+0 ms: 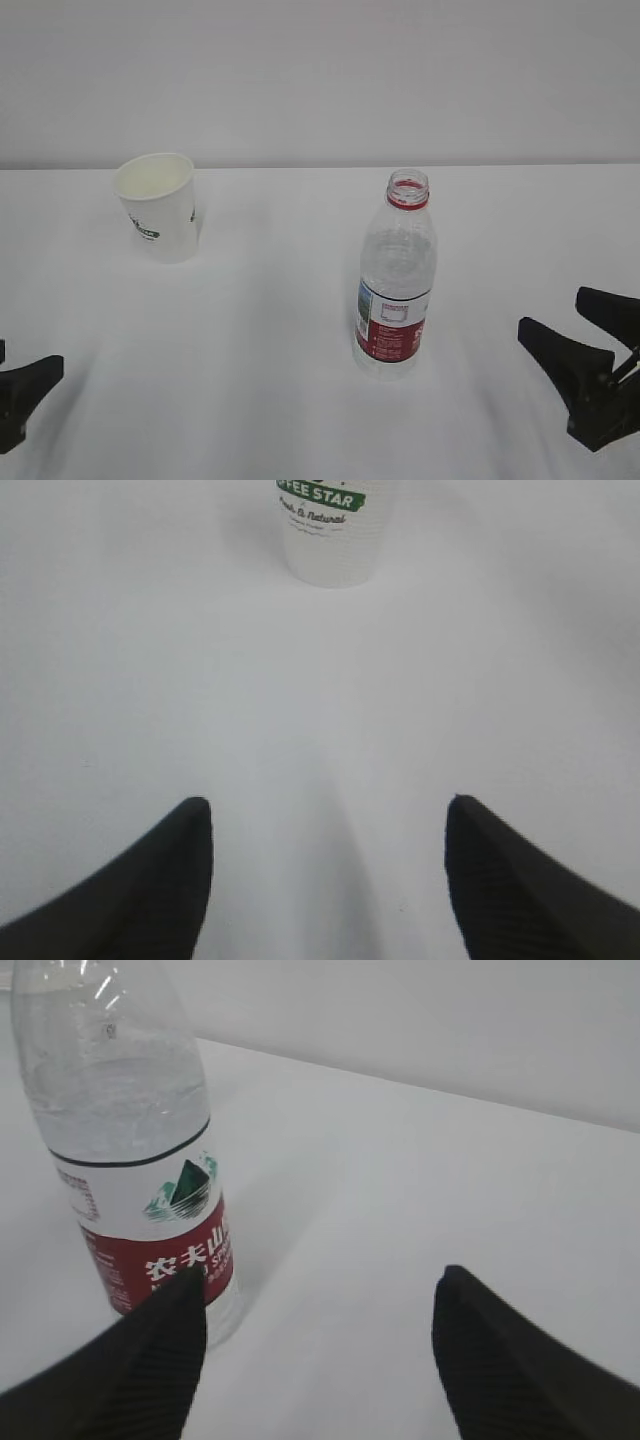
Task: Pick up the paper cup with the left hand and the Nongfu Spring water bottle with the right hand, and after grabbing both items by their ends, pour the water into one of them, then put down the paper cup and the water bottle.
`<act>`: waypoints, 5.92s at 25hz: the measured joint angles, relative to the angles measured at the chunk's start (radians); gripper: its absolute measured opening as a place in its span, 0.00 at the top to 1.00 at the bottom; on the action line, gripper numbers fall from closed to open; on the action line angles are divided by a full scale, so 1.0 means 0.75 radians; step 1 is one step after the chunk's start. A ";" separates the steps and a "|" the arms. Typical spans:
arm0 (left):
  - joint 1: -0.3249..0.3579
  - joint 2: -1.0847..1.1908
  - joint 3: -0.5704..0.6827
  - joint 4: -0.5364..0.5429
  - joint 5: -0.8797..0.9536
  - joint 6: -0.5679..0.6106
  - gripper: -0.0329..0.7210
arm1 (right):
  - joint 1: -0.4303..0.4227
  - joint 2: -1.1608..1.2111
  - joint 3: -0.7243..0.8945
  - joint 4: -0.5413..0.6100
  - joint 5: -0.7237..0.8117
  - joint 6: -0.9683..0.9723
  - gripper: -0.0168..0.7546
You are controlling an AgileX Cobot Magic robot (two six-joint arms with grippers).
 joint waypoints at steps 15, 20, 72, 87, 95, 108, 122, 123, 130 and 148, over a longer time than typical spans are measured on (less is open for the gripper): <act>0.000 -0.102 -0.055 0.163 -0.008 -0.003 0.27 | 0.000 0.000 0.000 -0.108 -0.002 -0.061 0.29; 0.000 -0.114 -0.058 0.168 -0.009 -0.003 0.27 | 0.000 0.003 0.000 -0.144 -0.002 -0.099 0.29; 0.000 -0.114 -0.085 0.277 -0.009 -0.006 0.17 | 0.048 0.660 -0.629 -0.648 -0.010 0.136 0.12; 0.000 -0.114 -0.085 0.277 -0.009 -0.006 0.17 | 0.116 0.666 -0.772 -0.666 0.041 0.189 0.12; 0.000 -0.114 -0.085 0.277 -0.009 -0.006 0.18 | 0.116 0.666 -0.772 -0.669 0.041 0.189 0.21; 0.000 -0.114 -0.085 0.277 -0.009 -0.006 0.20 | 0.116 0.670 -0.772 -0.676 0.028 0.189 0.30; 0.000 -0.114 -0.085 0.275 -0.009 -0.006 0.21 | 0.116 0.513 -0.772 -0.685 0.121 0.192 0.30; 0.000 -0.114 -0.085 0.275 -0.009 -0.006 0.21 | 0.116 0.498 -0.772 -0.682 0.128 0.198 0.30; 0.000 -0.114 -0.085 0.275 -0.009 -0.006 0.21 | 0.116 0.412 -0.767 -0.630 0.158 0.252 0.30; 0.000 -0.114 -0.085 0.275 -0.009 -0.006 0.21 | 0.116 0.218 -0.601 -0.226 0.237 0.203 0.30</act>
